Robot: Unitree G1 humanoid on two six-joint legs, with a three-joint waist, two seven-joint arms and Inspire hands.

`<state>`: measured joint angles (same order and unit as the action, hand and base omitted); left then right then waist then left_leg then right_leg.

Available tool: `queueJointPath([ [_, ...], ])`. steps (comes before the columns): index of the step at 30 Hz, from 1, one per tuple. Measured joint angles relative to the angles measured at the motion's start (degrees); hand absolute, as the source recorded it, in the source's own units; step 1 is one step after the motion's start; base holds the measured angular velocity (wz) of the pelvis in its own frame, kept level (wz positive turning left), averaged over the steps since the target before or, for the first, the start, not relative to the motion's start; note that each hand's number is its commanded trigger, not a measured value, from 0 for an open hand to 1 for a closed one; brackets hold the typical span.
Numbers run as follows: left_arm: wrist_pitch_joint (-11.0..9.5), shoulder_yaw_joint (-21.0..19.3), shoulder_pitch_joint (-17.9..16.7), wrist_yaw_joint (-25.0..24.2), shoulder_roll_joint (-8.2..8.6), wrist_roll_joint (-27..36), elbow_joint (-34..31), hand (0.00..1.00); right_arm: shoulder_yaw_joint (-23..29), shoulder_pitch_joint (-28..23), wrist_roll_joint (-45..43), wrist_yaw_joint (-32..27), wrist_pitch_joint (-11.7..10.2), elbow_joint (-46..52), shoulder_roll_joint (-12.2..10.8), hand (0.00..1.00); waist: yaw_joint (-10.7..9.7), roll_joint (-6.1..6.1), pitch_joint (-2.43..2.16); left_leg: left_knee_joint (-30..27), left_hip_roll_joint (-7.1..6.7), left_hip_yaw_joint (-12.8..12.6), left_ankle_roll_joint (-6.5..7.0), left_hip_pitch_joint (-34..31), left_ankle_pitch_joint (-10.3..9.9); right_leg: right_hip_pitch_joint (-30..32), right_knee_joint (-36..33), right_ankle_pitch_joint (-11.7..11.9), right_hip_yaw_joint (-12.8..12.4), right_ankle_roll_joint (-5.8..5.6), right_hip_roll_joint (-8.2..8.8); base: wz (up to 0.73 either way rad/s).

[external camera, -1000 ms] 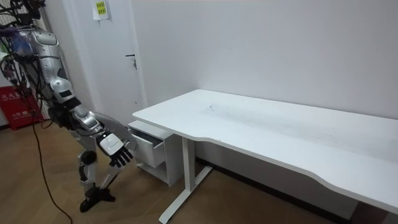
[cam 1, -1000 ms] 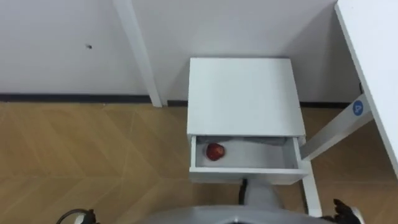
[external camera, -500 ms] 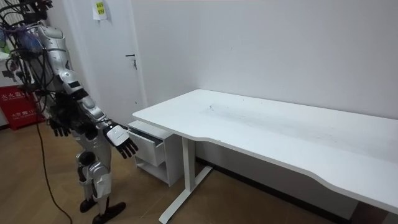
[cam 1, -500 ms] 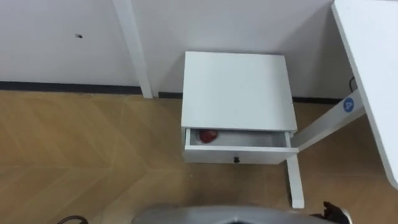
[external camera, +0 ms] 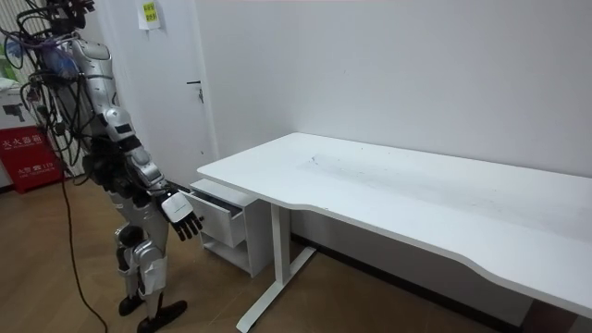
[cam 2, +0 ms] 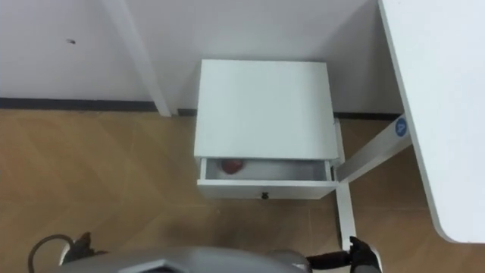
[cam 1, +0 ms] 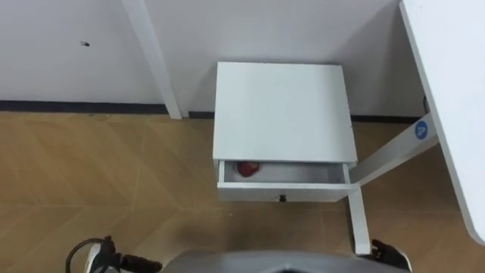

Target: Put apple and close drawer

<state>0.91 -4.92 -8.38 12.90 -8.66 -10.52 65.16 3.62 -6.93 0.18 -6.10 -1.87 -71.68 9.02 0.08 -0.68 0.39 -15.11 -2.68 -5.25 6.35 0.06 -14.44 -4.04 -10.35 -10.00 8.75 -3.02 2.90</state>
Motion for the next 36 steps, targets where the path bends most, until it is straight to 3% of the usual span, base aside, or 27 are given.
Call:
queueJointPath([
  [6, -0.02, 0.01, -1.51, -0.06, 0.24, 1.08, 0.56, 0.0, 0.04, -0.16, 0.05, 0.02, 0.0, 0.03, -0.23, 0.0, 0.0, -0.46, -0.2, 1.44, -0.01, -0.06, -0.28, 1.16, 0.27, -0.42, 0.36, -0.07, 0.22, 0.09, -0.06, -0.01],
  [15, 0.52, -0.79, -3.76, -0.03, 0.22, 0.9, 1.28, 0.0, 0.04, -0.92, 0.22, -0.19, 0.0, 0.1, -0.48, 0.0, 0.15, -1.22, -0.01, 2.1, -0.04, -0.01, -0.28, 1.74, 0.28, -1.09, 0.74, -0.09, 0.8, 0.09, -0.03, 0.0],
  [36, 1.31, -1.19, -4.46, -1.16, 0.51, 0.84, 1.87, 0.0, 0.03, -1.1, 3.46, 0.0, -0.02, -1.42, -1.12, 0.0, 0.15, -0.89, 0.05, 2.54, -0.06, -0.06, -0.29, 3.11, 0.28, -2.04, 0.81, -0.09, 0.68, 0.09, -0.08, 0.0],
])
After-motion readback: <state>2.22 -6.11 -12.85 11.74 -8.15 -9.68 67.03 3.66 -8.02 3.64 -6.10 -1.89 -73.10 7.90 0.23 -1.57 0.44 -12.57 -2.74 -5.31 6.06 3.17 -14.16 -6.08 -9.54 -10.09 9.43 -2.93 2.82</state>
